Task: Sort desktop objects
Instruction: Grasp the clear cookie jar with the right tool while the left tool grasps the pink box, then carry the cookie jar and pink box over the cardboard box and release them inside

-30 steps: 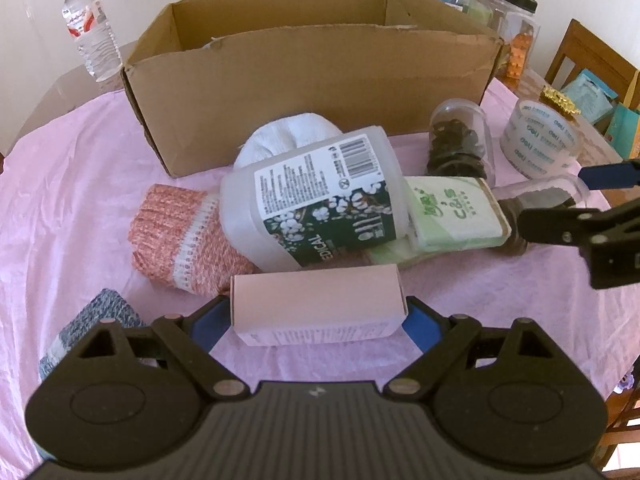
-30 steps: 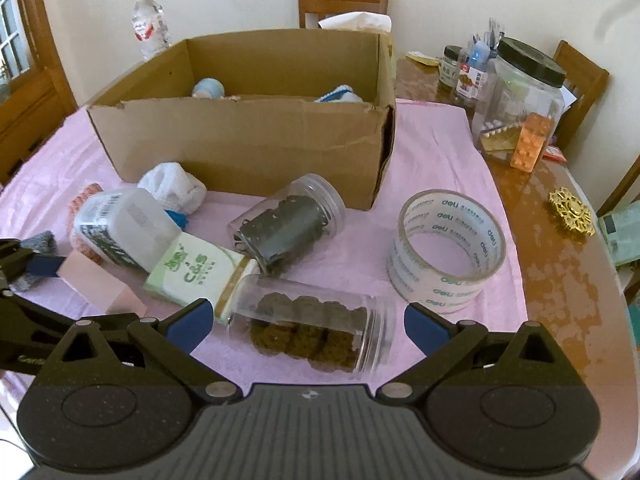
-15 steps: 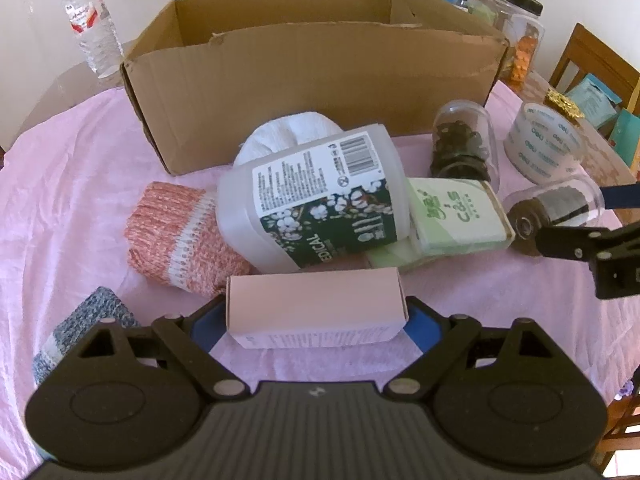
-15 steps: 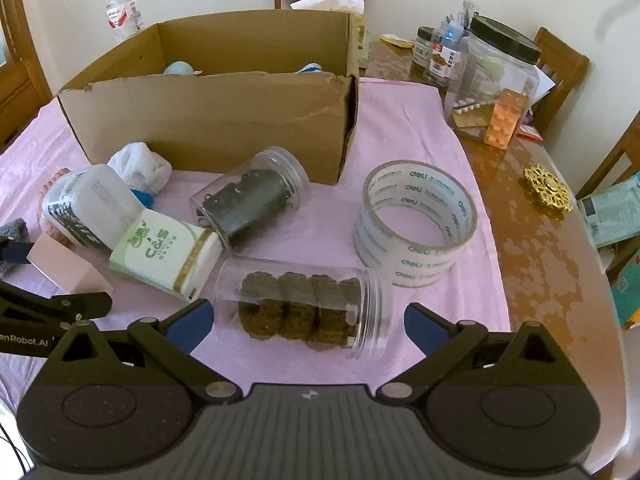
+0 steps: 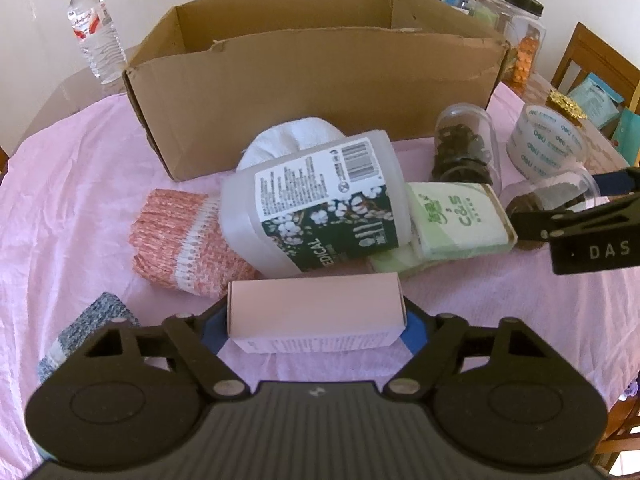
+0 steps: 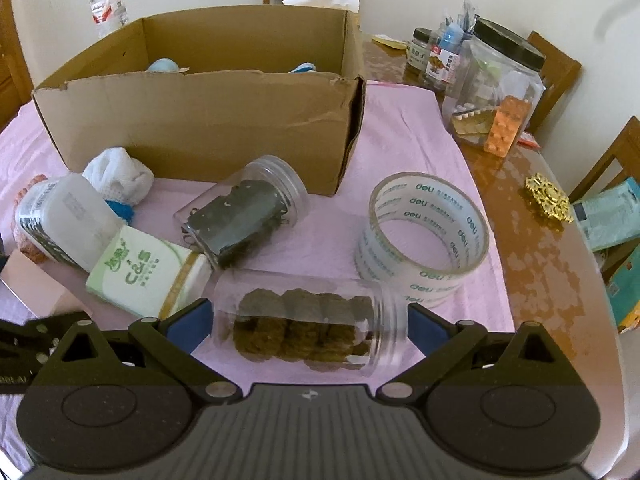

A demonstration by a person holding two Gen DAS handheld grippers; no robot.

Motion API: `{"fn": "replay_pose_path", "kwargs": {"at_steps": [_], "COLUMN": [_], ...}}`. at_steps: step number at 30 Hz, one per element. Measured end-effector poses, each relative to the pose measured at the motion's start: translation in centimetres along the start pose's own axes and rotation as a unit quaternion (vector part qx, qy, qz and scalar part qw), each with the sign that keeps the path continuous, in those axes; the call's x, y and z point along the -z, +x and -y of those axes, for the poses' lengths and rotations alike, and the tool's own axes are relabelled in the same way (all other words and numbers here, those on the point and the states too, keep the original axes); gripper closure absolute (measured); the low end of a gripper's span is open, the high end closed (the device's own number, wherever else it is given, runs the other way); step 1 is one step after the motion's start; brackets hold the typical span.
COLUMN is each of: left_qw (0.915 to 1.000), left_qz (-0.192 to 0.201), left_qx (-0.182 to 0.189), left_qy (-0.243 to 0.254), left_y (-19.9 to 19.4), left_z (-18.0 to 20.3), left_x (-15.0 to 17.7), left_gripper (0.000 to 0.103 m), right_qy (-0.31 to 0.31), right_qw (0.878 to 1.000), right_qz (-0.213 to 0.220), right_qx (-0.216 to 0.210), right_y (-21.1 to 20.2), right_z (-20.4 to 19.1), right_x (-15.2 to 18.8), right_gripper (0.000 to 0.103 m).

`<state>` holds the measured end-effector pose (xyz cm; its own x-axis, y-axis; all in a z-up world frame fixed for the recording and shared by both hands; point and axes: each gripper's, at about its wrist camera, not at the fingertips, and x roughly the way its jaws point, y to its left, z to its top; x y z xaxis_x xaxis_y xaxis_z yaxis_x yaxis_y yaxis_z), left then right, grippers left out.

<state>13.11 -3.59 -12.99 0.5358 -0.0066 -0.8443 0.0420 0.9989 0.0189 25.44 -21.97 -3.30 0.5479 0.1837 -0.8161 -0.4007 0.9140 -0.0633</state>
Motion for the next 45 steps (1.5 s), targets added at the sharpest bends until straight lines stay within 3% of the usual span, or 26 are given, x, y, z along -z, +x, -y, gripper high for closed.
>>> {"fn": "replay_pose_path", "kwargs": {"at_steps": [3, 16, 28, 45], "left_qw": [1.0000, 0.9982, 0.9953, 0.9912], "left_qz": [0.001, 0.022, 0.067, 0.117], "left_qx": [0.003, 0.027, 0.026, 0.032], "left_qy": [0.004, 0.049, 0.065, 0.053], "left_y": [-0.3, -3.8, -7.8, -9.3], "left_z": [-0.1, 0.1, -0.3, -2.2], "left_x": [-0.1, -0.8, -2.9, -9.6], "left_gripper": [0.022, 0.022, 0.022, 0.022], "right_qy": [-0.005, -0.044, -0.086, -0.134], "right_qw": [1.000, 0.998, 0.991, 0.979], "right_qz": [-0.001, -0.005, 0.027, 0.092], "right_qx": [-0.010, -0.045, -0.096, -0.122], "right_y": [-0.2, -2.4, -6.4, -8.4], "right_z": [0.2, 0.3, -0.1, -1.2], "right_x": [0.0, -0.3, -2.7, -9.2], "right_gripper": [0.007, 0.007, 0.007, 0.007]}}
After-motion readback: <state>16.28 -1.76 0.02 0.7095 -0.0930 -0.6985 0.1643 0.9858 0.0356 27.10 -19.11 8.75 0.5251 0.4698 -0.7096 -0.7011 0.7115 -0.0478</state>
